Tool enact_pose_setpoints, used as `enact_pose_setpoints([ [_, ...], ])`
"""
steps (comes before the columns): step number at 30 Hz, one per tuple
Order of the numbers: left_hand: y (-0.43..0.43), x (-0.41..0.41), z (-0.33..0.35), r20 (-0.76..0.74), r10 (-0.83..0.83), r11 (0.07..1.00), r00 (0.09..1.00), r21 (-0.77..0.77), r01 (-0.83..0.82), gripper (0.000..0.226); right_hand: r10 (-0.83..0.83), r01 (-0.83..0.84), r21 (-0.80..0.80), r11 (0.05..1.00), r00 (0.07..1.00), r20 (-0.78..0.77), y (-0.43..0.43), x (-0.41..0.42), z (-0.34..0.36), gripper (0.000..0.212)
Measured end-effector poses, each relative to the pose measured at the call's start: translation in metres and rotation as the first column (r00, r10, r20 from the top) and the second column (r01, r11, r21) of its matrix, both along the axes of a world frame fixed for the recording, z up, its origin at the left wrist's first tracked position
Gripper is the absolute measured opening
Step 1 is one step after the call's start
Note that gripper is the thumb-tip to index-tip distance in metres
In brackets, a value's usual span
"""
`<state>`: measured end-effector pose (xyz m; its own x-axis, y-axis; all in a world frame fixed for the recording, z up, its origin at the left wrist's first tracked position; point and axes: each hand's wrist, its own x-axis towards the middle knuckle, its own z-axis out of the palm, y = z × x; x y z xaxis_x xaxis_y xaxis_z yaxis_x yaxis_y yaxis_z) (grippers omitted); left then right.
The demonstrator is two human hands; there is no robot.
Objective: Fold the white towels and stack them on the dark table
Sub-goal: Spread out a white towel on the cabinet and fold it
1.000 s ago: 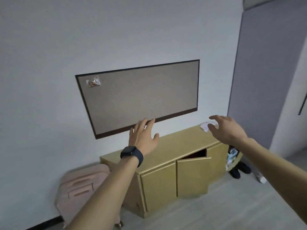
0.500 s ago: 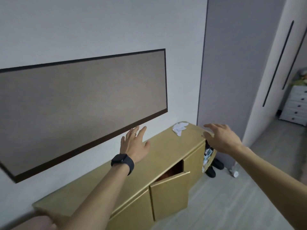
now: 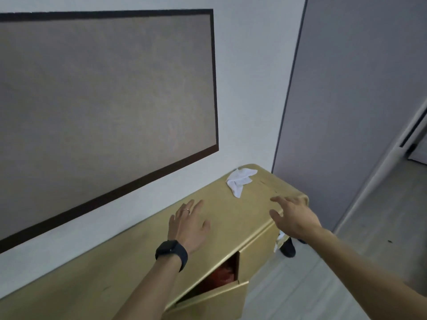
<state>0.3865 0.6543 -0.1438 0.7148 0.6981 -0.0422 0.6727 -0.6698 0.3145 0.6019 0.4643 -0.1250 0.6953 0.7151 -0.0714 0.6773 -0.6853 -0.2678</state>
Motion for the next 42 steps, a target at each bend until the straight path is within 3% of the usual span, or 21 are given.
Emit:
enact_pose_setpoints([
  [14, 0.111, 0.164, -0.204, -0.166, 0.017, 0.979, 0.986, -0.199, -0.051, 0.06, 0.085, -0.102, -0.146, 0.984, 0.989, -0.117, 0.147, 0.156, -0.189, 0.049],
  [23, 0.16, 0.233, -0.294, -0.194, 0.047, 0.981, 0.98, -0.174, -0.082, 0.059, 0.119, -0.134, -0.112, 0.985, 0.984, -0.13, 0.231, 0.246, -0.274, 0.049],
  [28, 0.164, 0.249, -0.323, -0.215, 0.123, 0.973, 0.969, -0.166, -0.161, 0.06, 0.354, -0.362, -0.105, 0.926, 0.931, -0.09, 0.267, 0.265, -0.306, 0.06],
  [34, 0.159, 0.254, -0.329, -0.194, 0.181, 0.967, 0.964, -0.144, -0.211, 0.06, 0.552, -0.555, 0.013, 0.832, 0.829, 0.095, 0.277, 0.256, -0.34, 0.016],
  [36, 0.163, 0.256, -0.322, -0.145, 0.189, 0.954, 0.971, -0.208, -0.217, 0.058, 0.562, -0.566, 0.047, 0.823, 0.824, 0.075, 0.279, 0.253, -0.338, 0.01],
  [38, 0.165, 0.262, -0.307, -0.005, 0.182, 0.959, 0.983, -0.218, -0.179, 0.057, 0.535, -0.524, 0.133, 0.842, 0.842, -0.067, 0.279, 0.249, -0.32, 0.015],
  [42, 0.163, 0.28, -0.254, 0.254, 0.094, 0.985, 0.963, -0.166, -0.052, 0.046, 0.606, -0.491, 0.373, 0.787, 0.729, -0.32, 0.269, 0.234, -0.254, 0.016],
])
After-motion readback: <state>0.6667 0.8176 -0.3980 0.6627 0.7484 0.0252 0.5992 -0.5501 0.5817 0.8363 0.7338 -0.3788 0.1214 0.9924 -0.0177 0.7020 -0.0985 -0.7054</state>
